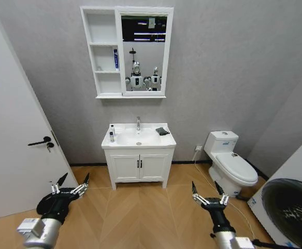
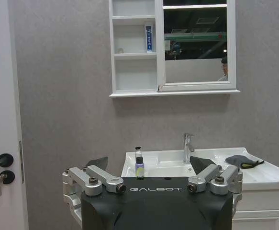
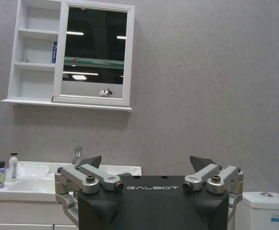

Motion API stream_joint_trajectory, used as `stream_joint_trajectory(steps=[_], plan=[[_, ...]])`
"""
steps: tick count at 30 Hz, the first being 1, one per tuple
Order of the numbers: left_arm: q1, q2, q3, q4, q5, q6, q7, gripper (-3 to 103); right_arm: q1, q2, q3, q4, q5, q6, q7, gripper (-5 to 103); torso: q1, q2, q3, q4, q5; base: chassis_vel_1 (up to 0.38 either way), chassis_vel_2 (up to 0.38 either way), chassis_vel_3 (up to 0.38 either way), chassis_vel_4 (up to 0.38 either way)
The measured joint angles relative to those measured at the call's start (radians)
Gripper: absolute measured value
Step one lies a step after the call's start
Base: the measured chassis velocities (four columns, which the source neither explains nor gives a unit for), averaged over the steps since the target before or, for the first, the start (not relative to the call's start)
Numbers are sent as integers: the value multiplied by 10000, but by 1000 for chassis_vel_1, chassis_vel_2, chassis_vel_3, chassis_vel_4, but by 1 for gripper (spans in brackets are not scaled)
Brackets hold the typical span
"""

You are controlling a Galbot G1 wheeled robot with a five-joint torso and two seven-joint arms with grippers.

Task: Move facial cleanser and shampoo from washbasin to cabinet, then wipe washbasin with towel.

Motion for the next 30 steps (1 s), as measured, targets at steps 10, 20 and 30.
stream_joint_trajectory(steps=[10,20,30], plan=[[49,-92,52,-67,68,19,-34,98,-233,115,31,33,44,312,-172,100,0,0,0,1,-1,0,0,0,0],[-202,33,172,-53,-36,-14,-45,97,-747,317,-39,248,176,158,-341,100,0,0,0,0,0,0,0,0,0],[398,496,715,263,624,-679,395,97,-931,598,67,380,93,124,-337,100,0,0,0,1,-1,0,0,0,0]])
